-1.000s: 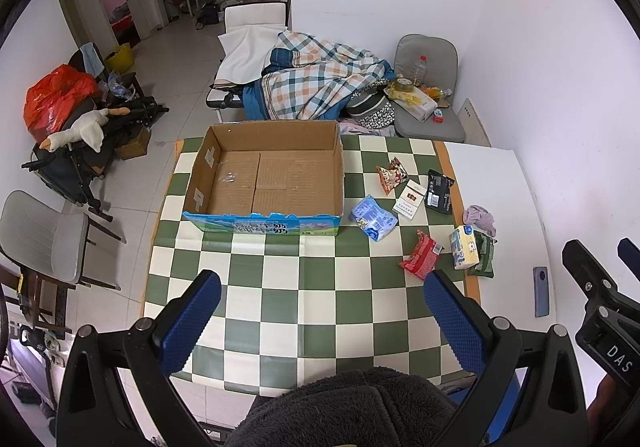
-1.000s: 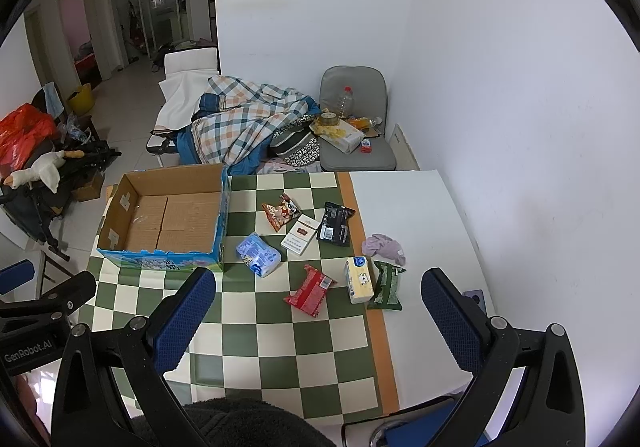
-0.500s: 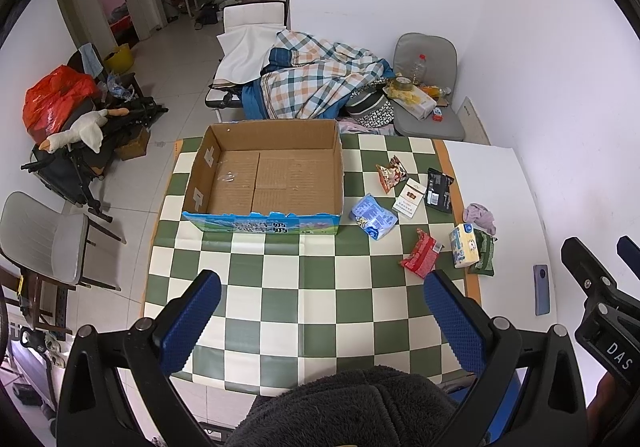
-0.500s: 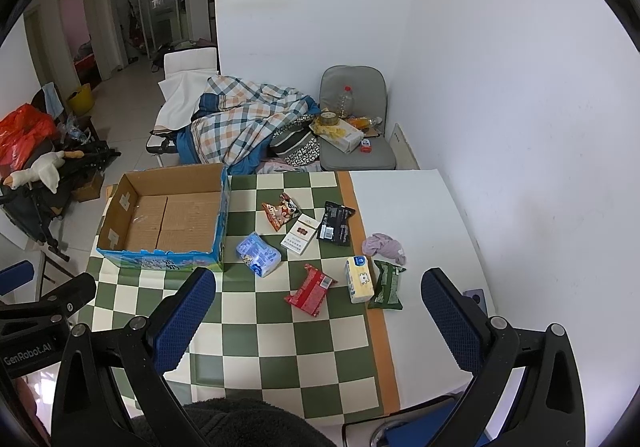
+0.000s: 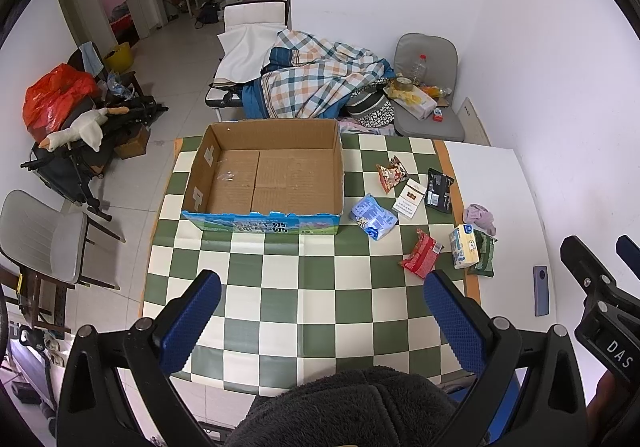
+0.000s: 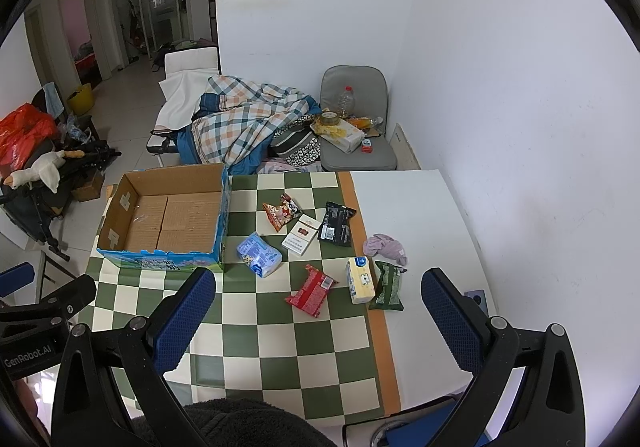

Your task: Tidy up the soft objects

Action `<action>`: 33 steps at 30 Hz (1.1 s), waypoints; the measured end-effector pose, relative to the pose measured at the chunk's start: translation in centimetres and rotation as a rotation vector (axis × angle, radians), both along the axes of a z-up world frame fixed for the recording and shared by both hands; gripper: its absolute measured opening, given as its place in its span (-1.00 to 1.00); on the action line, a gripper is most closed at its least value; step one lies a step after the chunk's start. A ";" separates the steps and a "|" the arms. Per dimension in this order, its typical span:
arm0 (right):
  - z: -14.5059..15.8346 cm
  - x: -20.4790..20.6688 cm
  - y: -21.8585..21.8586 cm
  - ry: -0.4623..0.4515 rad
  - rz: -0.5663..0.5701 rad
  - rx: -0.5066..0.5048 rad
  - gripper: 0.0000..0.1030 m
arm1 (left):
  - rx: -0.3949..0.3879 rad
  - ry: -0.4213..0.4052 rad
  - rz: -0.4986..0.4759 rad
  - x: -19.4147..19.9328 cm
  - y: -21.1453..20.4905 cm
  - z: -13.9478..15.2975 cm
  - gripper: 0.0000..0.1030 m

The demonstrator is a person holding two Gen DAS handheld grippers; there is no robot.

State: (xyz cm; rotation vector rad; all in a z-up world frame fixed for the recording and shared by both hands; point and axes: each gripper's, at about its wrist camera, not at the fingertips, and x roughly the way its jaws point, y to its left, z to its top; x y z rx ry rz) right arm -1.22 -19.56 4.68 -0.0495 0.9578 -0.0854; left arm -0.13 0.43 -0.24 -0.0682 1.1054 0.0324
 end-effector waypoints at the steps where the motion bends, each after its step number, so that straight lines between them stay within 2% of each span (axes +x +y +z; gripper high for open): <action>1: 0.0 -0.1 0.1 0.000 0.000 0.001 1.00 | 0.000 0.000 0.001 0.0 0.0 0.0 1.00; 6: 0.0 -0.1 0.1 0.000 -0.001 0.000 1.00 | -0.001 0.005 -0.006 0.1 0.0 -0.1 1.00; 10: -0.9 0.4 -0.1 0.034 -0.006 0.023 1.00 | 0.007 0.016 -0.028 1.3 -0.7 -0.9 1.00; 13: -2.5 1.5 -1.7 0.076 -0.037 0.045 1.00 | 0.026 0.032 -0.061 3.3 -1.7 -2.5 1.00; 17: -6.3 3.9 -5.6 0.134 -0.111 0.059 1.00 | 0.074 0.098 -0.121 7.0 -4.1 -7.0 1.00; 19: -8.9 5.2 -7.8 0.166 -0.139 0.081 1.00 | 0.062 0.149 -0.160 8.7 -5.4 -9.7 1.00; 23: -16.6 8.9 -12.2 0.267 -0.177 0.140 0.99 | 0.050 0.253 -0.227 12.3 -9.4 -16.8 1.00; 25: -20.8 10.8 -14.1 0.322 -0.184 0.177 0.87 | 0.040 0.298 -0.254 13.6 -11.4 -19.8 0.99; 26: -23.1 11.9 -15.0 0.350 -0.185 0.200 0.71 | 0.024 0.328 -0.271 14.4 -12.7 -21.8 0.95; 30: -30.8 15.2 -17.3 0.456 -0.189 0.270 0.23 | 0.020 0.433 -0.318 16.7 -16.9 -28.3 0.44; 33: -34.6 16.8 -18.3 0.512 -0.180 0.281 0.20 | -0.002 0.507 -0.350 17.8 -19.3 -32.3 0.37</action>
